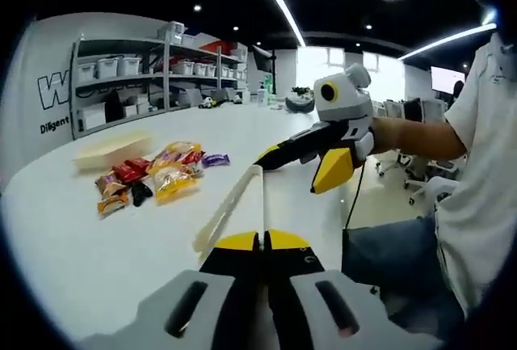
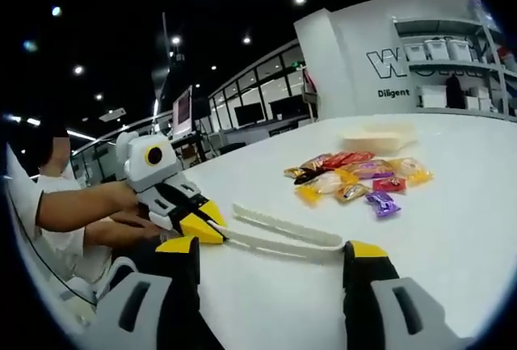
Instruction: Place the target food into the container with the food tongs after gripping and lifting it, then release it inside without dropping or visibly crushing the food.
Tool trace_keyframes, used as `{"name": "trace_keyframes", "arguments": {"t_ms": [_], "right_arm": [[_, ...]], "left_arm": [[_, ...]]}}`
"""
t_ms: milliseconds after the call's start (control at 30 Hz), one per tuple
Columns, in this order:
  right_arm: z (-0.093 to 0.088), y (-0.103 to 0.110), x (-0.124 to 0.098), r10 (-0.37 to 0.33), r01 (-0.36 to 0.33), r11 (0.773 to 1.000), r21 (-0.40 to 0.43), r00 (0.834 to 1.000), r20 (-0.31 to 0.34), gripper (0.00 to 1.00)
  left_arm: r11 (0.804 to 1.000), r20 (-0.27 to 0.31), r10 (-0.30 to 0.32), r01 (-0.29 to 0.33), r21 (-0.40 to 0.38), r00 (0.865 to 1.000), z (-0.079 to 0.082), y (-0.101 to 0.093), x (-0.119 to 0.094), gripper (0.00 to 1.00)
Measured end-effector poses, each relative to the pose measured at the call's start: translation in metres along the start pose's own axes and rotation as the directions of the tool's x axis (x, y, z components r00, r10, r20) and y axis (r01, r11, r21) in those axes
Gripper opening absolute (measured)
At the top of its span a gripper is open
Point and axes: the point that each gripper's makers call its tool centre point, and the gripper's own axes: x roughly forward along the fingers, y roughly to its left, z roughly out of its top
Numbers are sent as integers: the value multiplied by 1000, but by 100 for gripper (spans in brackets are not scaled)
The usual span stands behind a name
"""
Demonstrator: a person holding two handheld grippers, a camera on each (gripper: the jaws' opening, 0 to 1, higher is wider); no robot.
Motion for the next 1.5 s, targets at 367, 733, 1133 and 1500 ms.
{"name": "trace_keyframes", "arguments": {"t_ms": [367, 733, 1133, 1500], "right_arm": [[21, 0, -14, 33, -46, 993, 107, 992, 123, 73], [44, 22, -22, 125, -137, 989, 53, 974, 191, 59], [72, 58, -35, 267, -259, 964, -66, 928, 261, 47], [94, 80, -54, 357, -362, 931, -55, 866, 349, 40]], "left_arm": [[999, 121, -32, 36, -36, 992, 25, -5, -3, 1], [981, 323, -147, 179, -71, 935, 65, -37, -5, 1], [936, 455, -286, 348, -57, 843, 100, -74, -8, 1], [910, 578, -291, 407, -78, 763, 124, -79, -20, 1]]}}
